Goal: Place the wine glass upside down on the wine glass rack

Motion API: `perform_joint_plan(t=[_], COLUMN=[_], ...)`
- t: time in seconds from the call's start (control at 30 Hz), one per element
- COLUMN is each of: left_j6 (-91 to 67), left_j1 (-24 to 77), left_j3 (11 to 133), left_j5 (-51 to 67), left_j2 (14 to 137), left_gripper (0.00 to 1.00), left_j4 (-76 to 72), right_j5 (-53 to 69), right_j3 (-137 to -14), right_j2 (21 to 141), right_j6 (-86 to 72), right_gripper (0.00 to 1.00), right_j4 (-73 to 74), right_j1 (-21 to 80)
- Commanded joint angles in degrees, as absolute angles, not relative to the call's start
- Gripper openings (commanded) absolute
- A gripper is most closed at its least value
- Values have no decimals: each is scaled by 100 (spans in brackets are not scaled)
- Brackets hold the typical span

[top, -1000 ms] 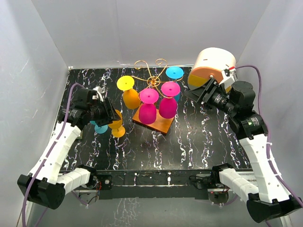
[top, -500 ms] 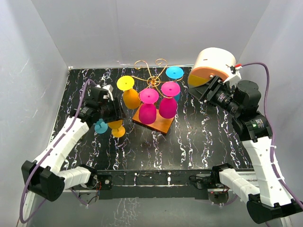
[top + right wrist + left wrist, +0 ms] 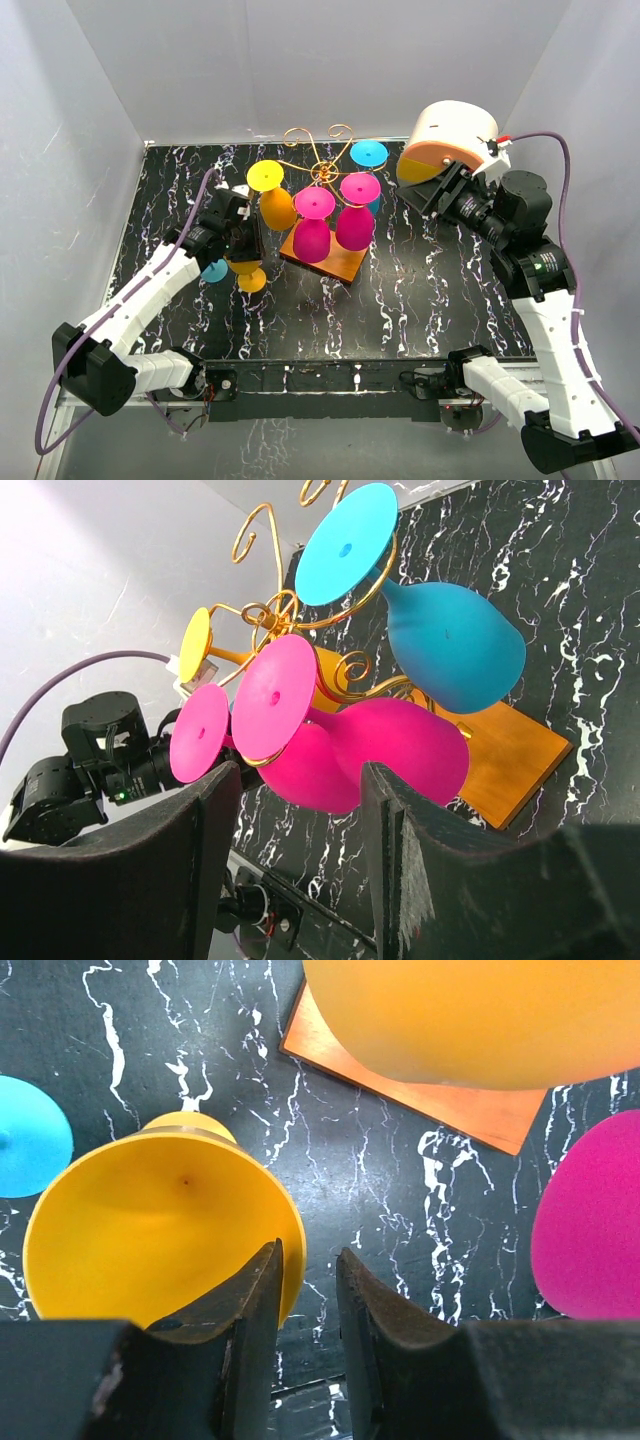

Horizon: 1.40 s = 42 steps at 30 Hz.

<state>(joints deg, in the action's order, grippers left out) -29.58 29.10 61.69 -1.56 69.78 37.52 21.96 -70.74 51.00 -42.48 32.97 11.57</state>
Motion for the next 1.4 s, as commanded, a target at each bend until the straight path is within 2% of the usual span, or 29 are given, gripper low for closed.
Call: perform_joint_plan(t=[0.0,0.17,0.33,0.6,0.83,1.0,1.17,1.37], left_j6=[-2606,-2601,-2523,-2330,-1673,-1471,-1237,-631], left_j1=[2940,2956,2963,2968,2967,2968,2966,2960], left_j3=[6143,6088,6233,6795,7027,7375,7643,8158], left_j5=[-463,-349,-478,-68,1079,971,1266,2205], left_j2=[6975,7055,6952,6568,5822,5604,5301,4800], left_gripper=[27,25,0,0,0,0,0,0], left_j4=[3981,3978,4071,4505,4764,5201,5169,4951], right_j5=[2084,2090,2106,2143,2644,2771,2800,2844], right_j3=[-7317,-7303,-7436,-7545,-7529,-7541,-7559,-7499], right_j2=[4984,4976,4982,4953,5004,5004,4982,4883], right_j6=[-4119,-4143,-4107,-4118,-4265,-4371,-4467,-4553], right_gripper=[49,50,49,49,49,49,50,51], right_j4=[3178,3174,3207,3202,2742,2569,2513,2281], right_j1=[1169,1169,1168,1169,1169,1166,1169,1169])
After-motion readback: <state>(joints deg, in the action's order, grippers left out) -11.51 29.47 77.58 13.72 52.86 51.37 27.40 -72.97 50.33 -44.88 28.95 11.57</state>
